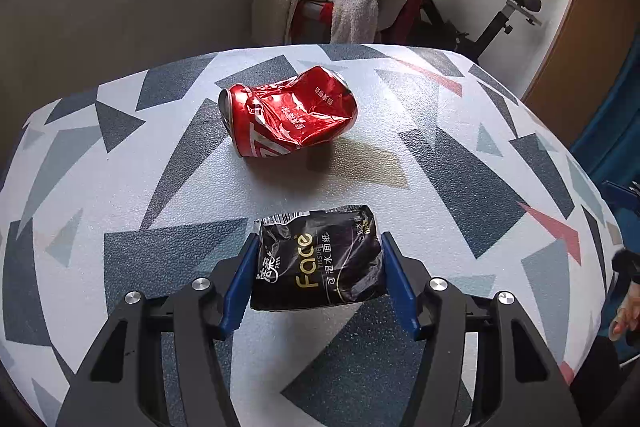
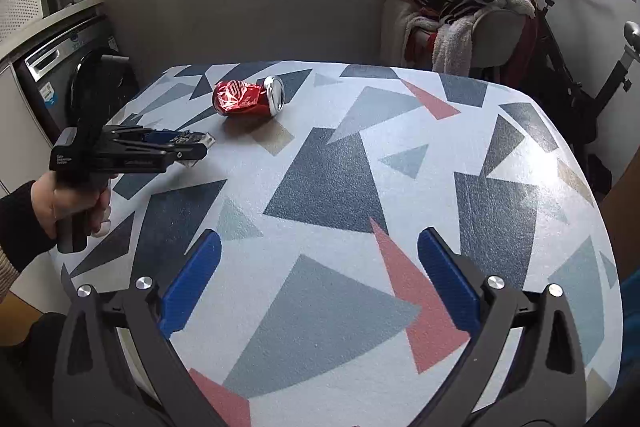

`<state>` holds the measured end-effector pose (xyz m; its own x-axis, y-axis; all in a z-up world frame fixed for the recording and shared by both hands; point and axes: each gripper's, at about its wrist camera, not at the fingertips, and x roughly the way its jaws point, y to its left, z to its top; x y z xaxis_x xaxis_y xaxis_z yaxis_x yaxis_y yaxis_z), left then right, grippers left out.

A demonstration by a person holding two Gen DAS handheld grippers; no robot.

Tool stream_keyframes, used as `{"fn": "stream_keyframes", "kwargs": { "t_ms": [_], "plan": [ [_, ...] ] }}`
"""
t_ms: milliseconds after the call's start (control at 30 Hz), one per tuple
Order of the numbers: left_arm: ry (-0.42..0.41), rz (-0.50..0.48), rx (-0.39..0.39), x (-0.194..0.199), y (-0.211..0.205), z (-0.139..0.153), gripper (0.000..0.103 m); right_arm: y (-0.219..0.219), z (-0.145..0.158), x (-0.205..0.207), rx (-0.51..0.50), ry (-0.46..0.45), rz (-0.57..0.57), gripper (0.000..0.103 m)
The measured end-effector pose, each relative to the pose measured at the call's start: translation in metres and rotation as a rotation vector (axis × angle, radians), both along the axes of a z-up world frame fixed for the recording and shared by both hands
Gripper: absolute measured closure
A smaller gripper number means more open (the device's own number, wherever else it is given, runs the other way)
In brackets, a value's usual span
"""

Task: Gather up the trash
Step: 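Grasp the black tissue pack with the left tool while the right tool grasps the red can, then carry the red can and tissue pack down over the bin with both tools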

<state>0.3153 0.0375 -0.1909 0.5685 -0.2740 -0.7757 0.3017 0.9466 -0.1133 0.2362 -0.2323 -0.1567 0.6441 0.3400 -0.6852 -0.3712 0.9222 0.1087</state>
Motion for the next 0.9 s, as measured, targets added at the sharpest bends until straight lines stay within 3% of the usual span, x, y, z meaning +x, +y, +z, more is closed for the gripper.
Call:
{"fn": "stream_keyframes", "kwargs": {
  "t_ms": [133, 300, 433, 533, 667, 733, 767, 900],
  "plan": [
    [-0.016, 0.051, -0.020, -0.038, 0.021, 0.009, 0.045, 0.039, 0.016, 0.058, 0.001, -0.047, 0.047, 0.016],
    [-0.043, 0.180, -0.121, -0.085, 0.067, 0.012, 0.045, 0.099, 0.007, 0.136, 0.010, 0.024, 0.115, 0.024],
    [-0.062, 0.269, -0.176, -0.104, 0.097, 0.013, 0.045, 0.131, -0.013, 0.185, -0.004, 0.079, 0.041, 0.030],
    [-0.092, 0.304, -0.158, -0.113, 0.112, 0.018, 0.045, 0.140, -0.027, 0.209, 0.043, 0.124, -0.023, 0.033],
    [-0.138, 0.308, -0.168, -0.126, 0.118, 0.026, 0.045, 0.149, -0.049, 0.228, 0.094, 0.216, -0.056, 0.035],
    [-0.145, 0.308, -0.188, -0.134, 0.116, 0.026, 0.045, 0.150, -0.056, 0.227, 0.133, 0.250, -0.029, 0.055],
    [-0.144, 0.307, -0.202, -0.138, 0.115, 0.025, 0.045, 0.147, -0.055, 0.224, 0.179, 0.253, -0.016, 0.075],
    [-0.122, 0.300, -0.236, -0.150, 0.105, 0.019, 0.045, 0.132, -0.037, 0.192, 0.197, 0.196, 0.021, 0.076]
  ]
}}
